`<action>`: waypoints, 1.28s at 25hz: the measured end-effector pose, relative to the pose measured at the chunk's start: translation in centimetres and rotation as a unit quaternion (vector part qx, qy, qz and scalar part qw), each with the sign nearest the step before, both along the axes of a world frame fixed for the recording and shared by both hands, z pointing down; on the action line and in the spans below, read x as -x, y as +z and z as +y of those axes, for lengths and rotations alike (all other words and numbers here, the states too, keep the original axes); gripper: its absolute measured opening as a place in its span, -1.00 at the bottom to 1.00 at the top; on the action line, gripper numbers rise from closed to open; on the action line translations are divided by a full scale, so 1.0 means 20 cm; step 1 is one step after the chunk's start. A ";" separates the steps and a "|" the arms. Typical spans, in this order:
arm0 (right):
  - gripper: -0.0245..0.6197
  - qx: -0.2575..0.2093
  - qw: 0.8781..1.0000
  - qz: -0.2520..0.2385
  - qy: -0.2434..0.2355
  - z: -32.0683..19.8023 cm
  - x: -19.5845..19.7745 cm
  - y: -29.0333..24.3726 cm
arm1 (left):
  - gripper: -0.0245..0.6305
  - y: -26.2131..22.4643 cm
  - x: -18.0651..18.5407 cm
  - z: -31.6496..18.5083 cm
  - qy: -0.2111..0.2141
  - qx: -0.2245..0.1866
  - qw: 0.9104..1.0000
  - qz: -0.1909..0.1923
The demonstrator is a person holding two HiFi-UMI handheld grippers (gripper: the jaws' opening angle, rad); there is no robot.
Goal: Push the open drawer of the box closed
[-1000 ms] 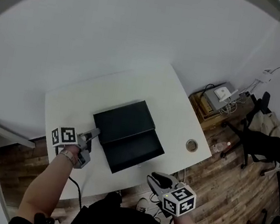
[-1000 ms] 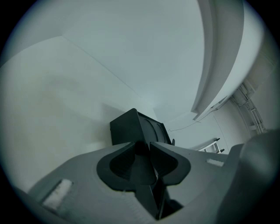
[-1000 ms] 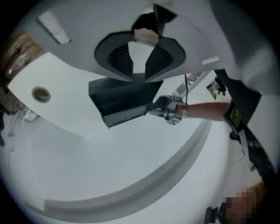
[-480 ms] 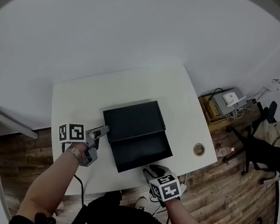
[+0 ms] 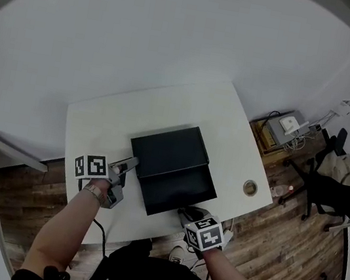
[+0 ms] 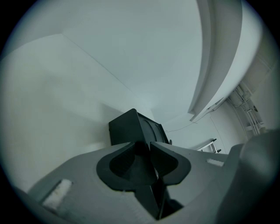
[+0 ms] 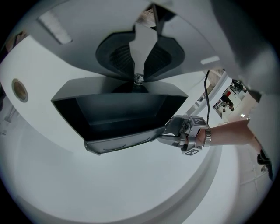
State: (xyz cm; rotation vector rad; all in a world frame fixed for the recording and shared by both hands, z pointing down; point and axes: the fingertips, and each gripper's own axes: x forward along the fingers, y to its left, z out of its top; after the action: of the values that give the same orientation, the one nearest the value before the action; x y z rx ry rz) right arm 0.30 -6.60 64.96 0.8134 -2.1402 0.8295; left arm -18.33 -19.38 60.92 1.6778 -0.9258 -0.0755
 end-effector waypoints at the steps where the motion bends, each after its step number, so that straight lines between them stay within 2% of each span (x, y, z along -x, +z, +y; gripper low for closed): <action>1: -0.71 0.000 1.000 -0.002 0.001 0.01 0.01 -0.01 | -0.56 0.00 0.00 0.00 0.000 0.000 1.000 0.000; 32: -0.71 -0.003 1.000 -0.001 0.021 -0.14 0.08 -0.04 | -0.56 0.00 -0.01 0.00 0.008 -0.001 1.000 0.015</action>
State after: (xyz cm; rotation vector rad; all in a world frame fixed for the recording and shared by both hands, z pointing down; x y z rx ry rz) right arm -1.29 -9.45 64.25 0.8634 -2.1349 0.8443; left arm -18.15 -19.39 60.99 1.6815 -0.8902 -0.0914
